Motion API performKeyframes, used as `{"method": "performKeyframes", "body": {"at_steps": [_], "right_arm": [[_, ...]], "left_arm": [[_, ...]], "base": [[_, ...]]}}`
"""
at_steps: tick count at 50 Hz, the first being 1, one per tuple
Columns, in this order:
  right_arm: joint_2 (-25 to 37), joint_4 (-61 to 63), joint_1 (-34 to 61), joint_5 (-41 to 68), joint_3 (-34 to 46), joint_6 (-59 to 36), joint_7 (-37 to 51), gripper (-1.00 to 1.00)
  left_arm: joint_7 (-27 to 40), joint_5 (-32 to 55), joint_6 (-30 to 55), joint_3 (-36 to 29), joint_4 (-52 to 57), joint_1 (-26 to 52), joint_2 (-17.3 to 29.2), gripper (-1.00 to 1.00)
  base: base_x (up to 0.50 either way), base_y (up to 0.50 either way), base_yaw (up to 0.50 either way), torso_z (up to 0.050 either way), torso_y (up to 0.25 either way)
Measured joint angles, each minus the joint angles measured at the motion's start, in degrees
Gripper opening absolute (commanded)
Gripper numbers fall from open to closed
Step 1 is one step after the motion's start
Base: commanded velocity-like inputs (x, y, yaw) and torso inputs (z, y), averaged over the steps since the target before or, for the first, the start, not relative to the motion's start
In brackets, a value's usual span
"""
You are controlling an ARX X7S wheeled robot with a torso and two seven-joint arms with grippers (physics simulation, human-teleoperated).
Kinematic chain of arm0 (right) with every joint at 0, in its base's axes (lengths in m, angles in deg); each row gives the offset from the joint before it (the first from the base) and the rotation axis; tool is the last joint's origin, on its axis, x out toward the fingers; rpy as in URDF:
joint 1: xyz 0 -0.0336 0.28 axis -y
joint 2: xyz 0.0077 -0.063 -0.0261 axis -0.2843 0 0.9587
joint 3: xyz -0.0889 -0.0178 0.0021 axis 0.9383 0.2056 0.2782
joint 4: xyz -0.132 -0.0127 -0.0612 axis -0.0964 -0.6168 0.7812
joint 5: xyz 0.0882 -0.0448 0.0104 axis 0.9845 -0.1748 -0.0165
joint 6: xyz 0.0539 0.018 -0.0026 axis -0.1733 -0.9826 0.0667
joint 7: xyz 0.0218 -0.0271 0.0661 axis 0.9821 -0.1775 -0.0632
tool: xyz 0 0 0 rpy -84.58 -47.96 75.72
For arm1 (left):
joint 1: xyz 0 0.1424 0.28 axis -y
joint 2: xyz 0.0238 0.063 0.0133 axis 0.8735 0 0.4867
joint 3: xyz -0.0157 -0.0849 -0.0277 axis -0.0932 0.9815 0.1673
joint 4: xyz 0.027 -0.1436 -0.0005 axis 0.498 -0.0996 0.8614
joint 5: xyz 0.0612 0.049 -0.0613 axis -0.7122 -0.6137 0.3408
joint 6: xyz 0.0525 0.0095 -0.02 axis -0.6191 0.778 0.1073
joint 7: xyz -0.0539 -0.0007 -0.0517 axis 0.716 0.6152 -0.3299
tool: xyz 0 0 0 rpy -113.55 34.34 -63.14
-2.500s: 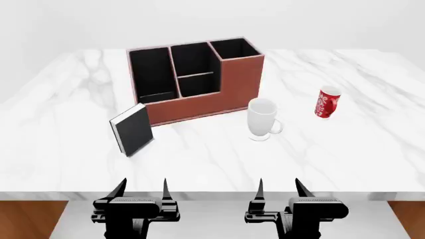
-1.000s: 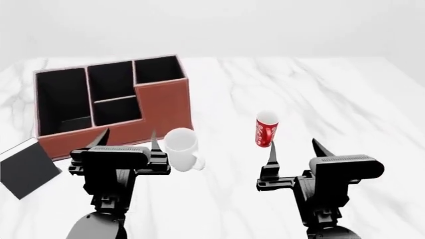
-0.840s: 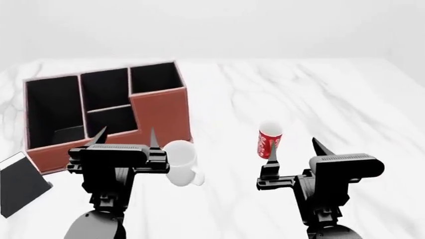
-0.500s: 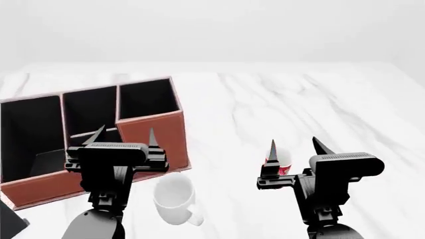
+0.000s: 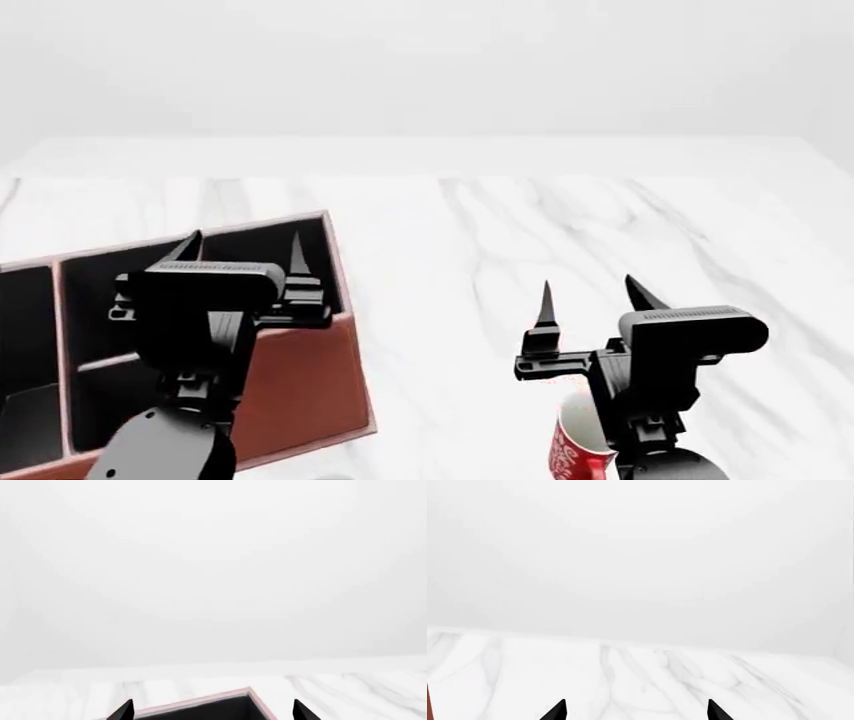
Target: Pick up the red mug and place it to the right of the caddy.
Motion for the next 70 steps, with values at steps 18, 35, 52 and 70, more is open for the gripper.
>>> {"method": "performKeyframes", "body": {"at_steps": [18,35,52,70], "right_arm": [[0.4,0.5,-0.3,-0.2,0.7,0.0,1.0,1.00],[1.1,1.3,-4.0,-0.6,1.0,1.0,2.3,1.00],[0.0,-2.9,-20.2,3.4,-2.8,9.1,3.1,1.00],[-0.1,-6.0,-23.3,5.2,-3.5,11.0,3.6,1.00]], "left_arm": [[0.6,1.1,1.7,0.4,1.5,0.6,0.7,1.00],[1.0,1.6,1.4,0.3,1.3,0.6,1.1,1.00],[1.7,1.3,1.1,-0.6,1.3,1.2,1.6,1.00],[2.4,1.4,0.9,-1.1,1.3,1.5,2.0,1.00]], "base": [[-0.28,0.00,0.00,0.000,0.001],[-0.07,0.00,0.00,0.000,0.000],[0.00,0.00,0.00,0.000,0.000],[0.00,0.00,0.00,0.000,0.000]]}}
